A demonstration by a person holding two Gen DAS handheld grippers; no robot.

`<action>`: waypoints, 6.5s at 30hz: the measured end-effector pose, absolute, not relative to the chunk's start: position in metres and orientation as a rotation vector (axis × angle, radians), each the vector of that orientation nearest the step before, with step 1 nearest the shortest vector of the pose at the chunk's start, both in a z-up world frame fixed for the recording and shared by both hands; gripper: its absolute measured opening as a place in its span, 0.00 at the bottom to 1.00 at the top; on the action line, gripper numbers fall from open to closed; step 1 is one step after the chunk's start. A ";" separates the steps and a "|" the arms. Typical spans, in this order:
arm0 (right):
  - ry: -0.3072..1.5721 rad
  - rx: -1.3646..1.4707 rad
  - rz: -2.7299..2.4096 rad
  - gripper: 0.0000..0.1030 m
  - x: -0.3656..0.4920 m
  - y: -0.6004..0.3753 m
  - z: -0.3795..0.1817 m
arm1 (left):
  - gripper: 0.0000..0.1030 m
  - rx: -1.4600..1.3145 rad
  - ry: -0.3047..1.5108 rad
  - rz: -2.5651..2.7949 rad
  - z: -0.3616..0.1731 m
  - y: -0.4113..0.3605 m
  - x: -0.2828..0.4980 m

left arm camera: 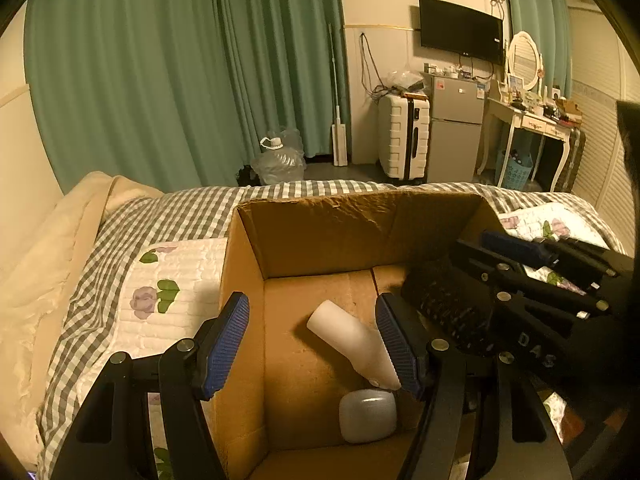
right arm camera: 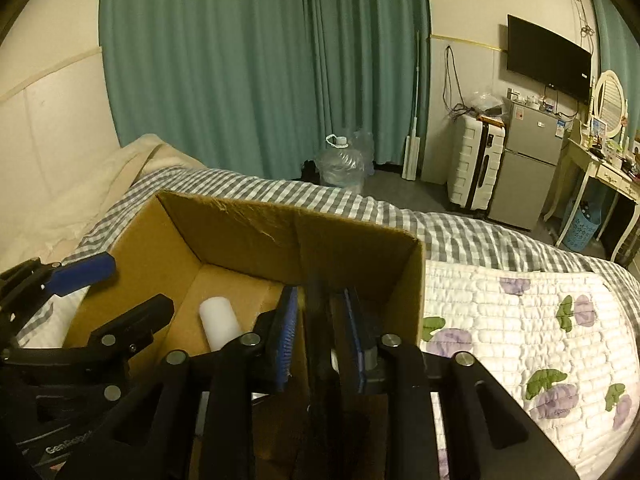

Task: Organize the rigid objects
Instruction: 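Lower the hair dryer and remote into the box and open both tools, then move both tools back toward the remaining items beside the box, then grasp the pink rose card case with the left tool while the right grasps the pill bottle, then drop the card case into the box with the left tool while the right drops the pill bottle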

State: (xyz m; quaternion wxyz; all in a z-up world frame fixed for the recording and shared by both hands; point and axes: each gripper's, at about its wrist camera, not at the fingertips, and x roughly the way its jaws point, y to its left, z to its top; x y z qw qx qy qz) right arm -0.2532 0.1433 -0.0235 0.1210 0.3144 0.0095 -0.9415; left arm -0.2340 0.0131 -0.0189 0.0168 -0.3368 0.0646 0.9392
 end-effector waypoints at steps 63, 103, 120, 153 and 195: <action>0.072 1.339 -2.763 0.97 -0.108 0.209 -0.082 | 0.76 -1.419 0.377 2.646 -0.142 0.040 -0.119; 0.161 1.445 -2.726 0.53 -0.181 0.202 -0.134 | 0.69 -1.309 0.125 2.744 -0.100 0.004 -0.100; 0.135 1.240 -2.823 0.35 -0.116 0.210 -0.064 | 0.23 -1.256 0.045 2.670 -0.076 0.011 -0.081; 0.048 0.848 -2.794 0.35 -0.151 0.194 0.039 | 0.10 -0.986 0.179 2.853 0.046 0.032 -0.174; 0.038 0.947 -2.729 0.61 -0.235 0.142 -0.031 | 0.65 -0.980 0.238 2.997 -0.006 -0.018 -0.182</action>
